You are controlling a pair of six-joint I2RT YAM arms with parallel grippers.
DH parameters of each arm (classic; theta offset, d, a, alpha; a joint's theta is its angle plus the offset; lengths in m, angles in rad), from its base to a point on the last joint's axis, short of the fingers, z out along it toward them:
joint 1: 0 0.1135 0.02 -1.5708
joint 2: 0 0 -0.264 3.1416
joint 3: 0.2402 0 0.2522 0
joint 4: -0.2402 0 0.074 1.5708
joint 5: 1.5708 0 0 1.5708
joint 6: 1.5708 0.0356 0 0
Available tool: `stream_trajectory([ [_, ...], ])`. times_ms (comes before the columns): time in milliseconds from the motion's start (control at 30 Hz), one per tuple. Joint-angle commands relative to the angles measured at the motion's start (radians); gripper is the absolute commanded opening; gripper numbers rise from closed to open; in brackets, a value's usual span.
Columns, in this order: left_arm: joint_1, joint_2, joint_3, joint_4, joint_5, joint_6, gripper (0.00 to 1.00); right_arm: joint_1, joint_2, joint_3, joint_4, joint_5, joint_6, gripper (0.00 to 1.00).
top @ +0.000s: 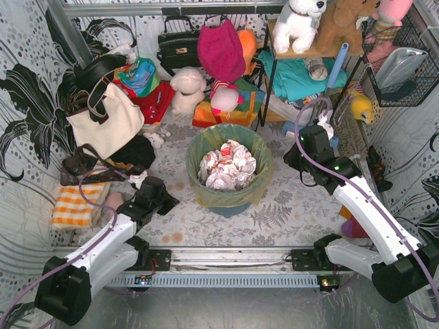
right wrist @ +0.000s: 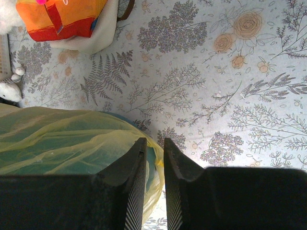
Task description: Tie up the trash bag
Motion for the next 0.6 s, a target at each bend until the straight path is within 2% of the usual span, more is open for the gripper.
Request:
stream_trajectory([
  [0, -0.005, -0.032, -0.028, 0.147, 0.086, 0.011, 0.16, -0.006, -0.013, -0.006, 0.016, -0.008, 0.013, 0.20],
  [67, -0.006, -0.007, -0.043, 0.231, 0.148, 0.006, 0.28, -0.005, -0.023, -0.016, 0.019, -0.006, 0.016, 0.20],
  [167, -0.005, 0.045, -0.070, 0.341, 0.222, -0.017, 0.39, -0.005, -0.033, -0.027, 0.025, -0.008, 0.024, 0.20],
  [400, -0.005, 0.119, -0.121, 0.532, 0.310, -0.073, 0.54, -0.006, -0.042, -0.033, 0.026, -0.011, 0.033, 0.21],
  [567, -0.007, 0.196, -0.140, 0.644, 0.362, -0.092, 0.58, -0.005, -0.042, -0.034, 0.009, 0.001, 0.026, 0.21],
])
